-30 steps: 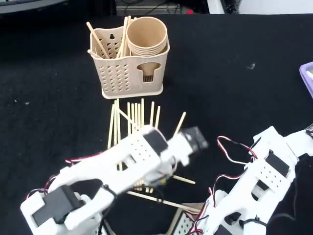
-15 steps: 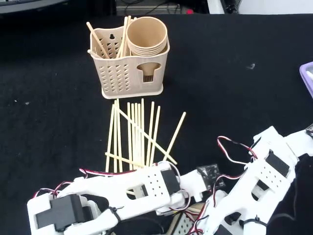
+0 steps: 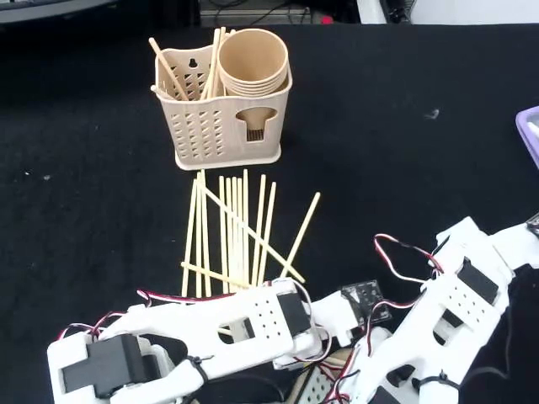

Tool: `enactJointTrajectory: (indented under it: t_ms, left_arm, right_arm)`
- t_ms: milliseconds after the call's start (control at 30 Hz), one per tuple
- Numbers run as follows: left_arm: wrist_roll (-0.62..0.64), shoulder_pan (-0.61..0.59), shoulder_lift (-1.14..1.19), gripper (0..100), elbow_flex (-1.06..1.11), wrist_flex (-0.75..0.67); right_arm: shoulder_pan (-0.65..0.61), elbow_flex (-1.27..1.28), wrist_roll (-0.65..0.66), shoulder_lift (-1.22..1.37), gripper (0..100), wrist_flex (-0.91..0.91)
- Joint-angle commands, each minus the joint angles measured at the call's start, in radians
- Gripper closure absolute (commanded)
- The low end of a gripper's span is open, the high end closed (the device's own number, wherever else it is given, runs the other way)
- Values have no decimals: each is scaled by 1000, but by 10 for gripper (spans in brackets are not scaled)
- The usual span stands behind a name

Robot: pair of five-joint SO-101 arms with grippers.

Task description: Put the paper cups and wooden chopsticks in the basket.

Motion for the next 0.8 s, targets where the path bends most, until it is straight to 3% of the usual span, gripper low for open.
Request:
enactJointTrajectory:
  t_ms: [0,133,367,667,767]
  left_arm:
    - [9,30,-5,840,-12,-11]
    - [72,22,32,840,-28,-34]
    - [107,33,155,840,-107,-43]
    - [104,27,172,847,-127,9]
    - [68,33,166,927,-120,6]
  right_arm:
    - [-9,-28,-2,-28,870,-20]
    - [-6,-35,-2,-28,870,-21]
    - [146,-136,-8,-28,871,11]
    - [153,-303,-8,-28,870,180]
    - [150,-314,-9,-28,870,192]
